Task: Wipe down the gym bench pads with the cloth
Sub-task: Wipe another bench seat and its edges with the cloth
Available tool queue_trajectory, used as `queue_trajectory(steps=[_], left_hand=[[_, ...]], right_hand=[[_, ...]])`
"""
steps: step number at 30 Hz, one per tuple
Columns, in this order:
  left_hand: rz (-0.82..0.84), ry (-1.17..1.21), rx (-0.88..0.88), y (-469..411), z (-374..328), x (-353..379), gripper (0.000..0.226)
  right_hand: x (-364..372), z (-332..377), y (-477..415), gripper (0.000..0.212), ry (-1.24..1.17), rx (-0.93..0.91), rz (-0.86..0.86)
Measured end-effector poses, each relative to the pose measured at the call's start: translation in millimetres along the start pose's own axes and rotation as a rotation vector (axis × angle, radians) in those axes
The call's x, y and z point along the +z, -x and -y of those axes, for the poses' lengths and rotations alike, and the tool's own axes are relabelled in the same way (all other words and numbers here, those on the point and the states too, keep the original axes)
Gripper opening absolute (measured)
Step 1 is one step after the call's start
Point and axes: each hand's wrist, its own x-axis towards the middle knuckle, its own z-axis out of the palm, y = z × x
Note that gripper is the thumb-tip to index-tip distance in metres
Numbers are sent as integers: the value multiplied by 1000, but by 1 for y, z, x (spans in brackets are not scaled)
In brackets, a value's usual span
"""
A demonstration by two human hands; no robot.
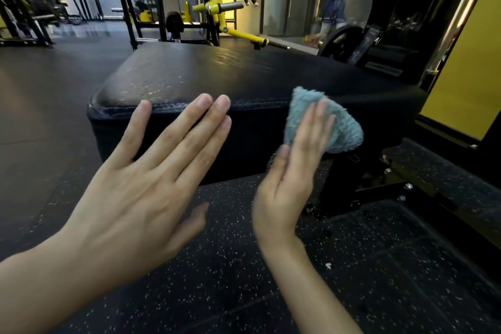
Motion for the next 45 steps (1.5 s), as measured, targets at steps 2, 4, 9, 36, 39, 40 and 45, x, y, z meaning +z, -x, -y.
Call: queue_trajectory(steps=[2,4,9,36,39,40,45], left_hand=[[1,1,6,-3,-3,1,85],[2,-2,13,-7,-5,2,85],[10,-2,28,-15,-12,4,84],[6,-29,125,-65,-46,14,87],[-1,-25,131,-71,-52,16,87],[-3,-22,131,-73,-54,17,86],[12,-13,145,-83,-61,20,87]], right_hand=[[3,5,11,50,-16,-92,96],[2,3,14,50,14,-178,174],[-21,-32,-7,46,155,-394,276],[-46,-62,-29,50,67,-65,71],[-46,-64,-17,54,61,-180,189],[-48,-68,-17,54,78,-211,206],[-59,-91,-31,48,173,-274,203]])
